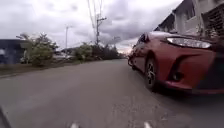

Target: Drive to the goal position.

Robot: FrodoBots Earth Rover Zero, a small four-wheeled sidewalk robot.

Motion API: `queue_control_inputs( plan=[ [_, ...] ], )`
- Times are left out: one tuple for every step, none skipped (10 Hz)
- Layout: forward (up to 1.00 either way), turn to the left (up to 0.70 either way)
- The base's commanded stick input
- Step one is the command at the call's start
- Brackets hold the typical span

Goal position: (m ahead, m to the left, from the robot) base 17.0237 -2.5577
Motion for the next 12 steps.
queue_control_inputs(
  plan=[
    [0.70,0.00],
    [0.70,0.00],
    [0.70,0.00],
    [0.70,0.00],
    [0.70,0.00],
    [0.70,0.00],
    [0.70,0.00],
    [0.70,0.00],
    [0.70,0.00],
    [0.70,0.01],
    [0.70,0.03],
    [0.70,-0.14]
  ],
)
